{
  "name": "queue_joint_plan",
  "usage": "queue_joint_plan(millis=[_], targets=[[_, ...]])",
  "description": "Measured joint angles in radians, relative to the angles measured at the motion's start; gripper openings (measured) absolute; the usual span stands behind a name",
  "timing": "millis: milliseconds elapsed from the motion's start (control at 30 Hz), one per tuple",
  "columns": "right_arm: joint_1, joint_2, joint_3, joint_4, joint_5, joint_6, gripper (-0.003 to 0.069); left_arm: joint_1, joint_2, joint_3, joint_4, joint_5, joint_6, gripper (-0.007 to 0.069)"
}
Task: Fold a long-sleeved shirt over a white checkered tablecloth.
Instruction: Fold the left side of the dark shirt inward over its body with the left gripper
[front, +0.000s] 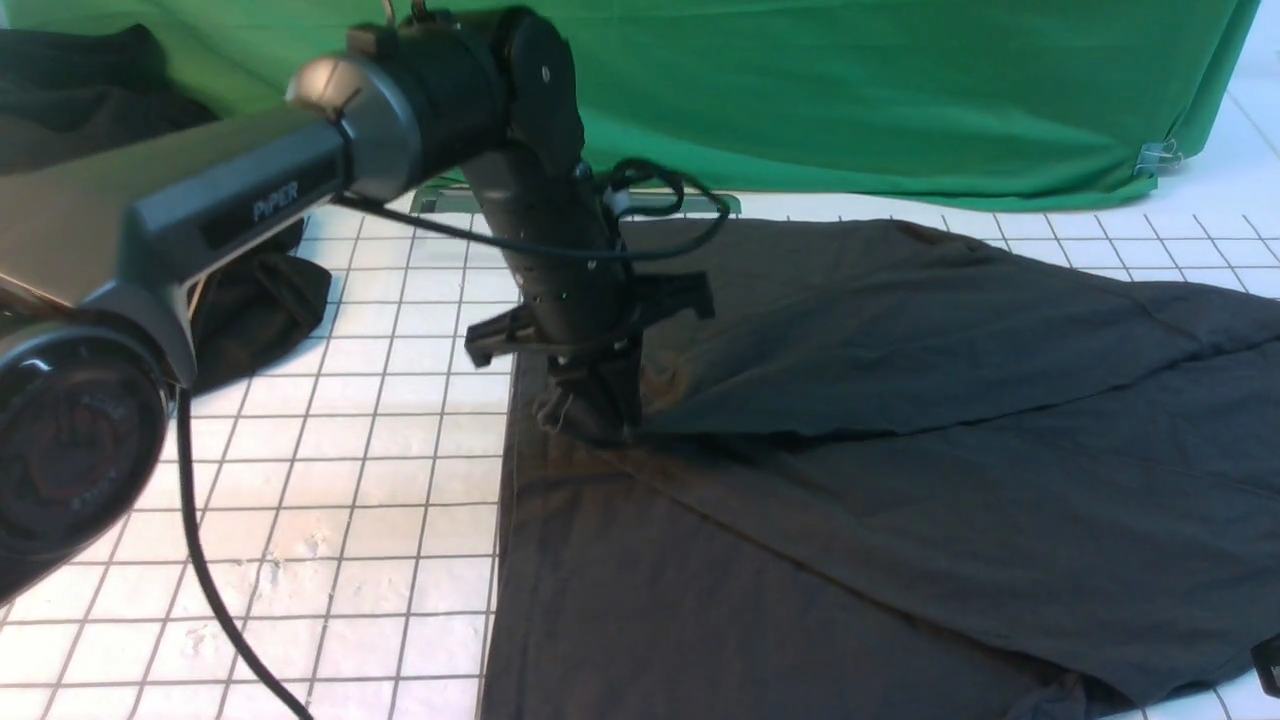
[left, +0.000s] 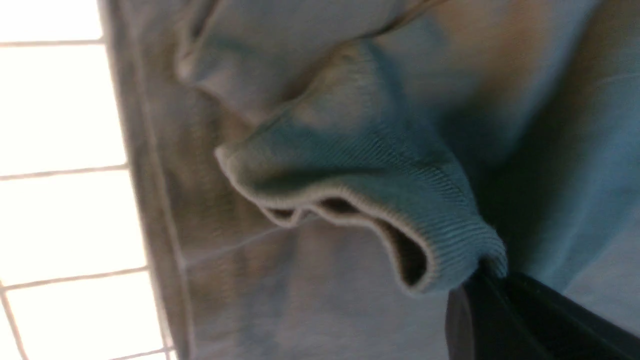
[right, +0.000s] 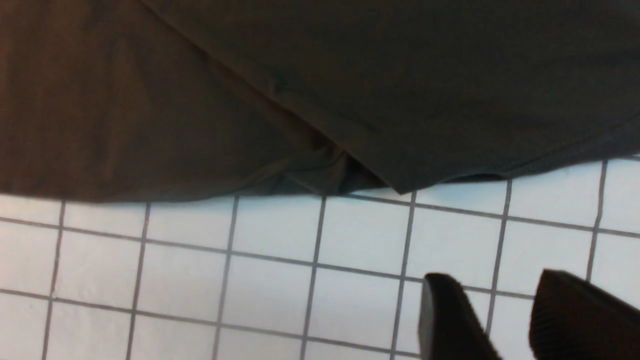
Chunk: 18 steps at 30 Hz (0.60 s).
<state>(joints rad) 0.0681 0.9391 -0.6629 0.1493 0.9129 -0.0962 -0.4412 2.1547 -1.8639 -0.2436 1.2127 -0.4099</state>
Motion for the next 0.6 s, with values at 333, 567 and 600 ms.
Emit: queue_joint_plan(millis=[333,567,600], targets=[[0.000,0.000,0.000,0.000,-0.026,-0.001,0.0241,0.000,-0.001,0.048,0.026,-0.004,0.073,0.0125],[0.000,0.000,0.000,0.000,-0.022,-0.004,0.0241,0.000,-0.034,0.049,0.005,-0.003,0.121,0.0444],[0.000,0.000,0.000,0.000,-0.022,-0.004,0.0241,0.000,-0.038,0.049,0.005,-0.003,0.124,0.0461]])
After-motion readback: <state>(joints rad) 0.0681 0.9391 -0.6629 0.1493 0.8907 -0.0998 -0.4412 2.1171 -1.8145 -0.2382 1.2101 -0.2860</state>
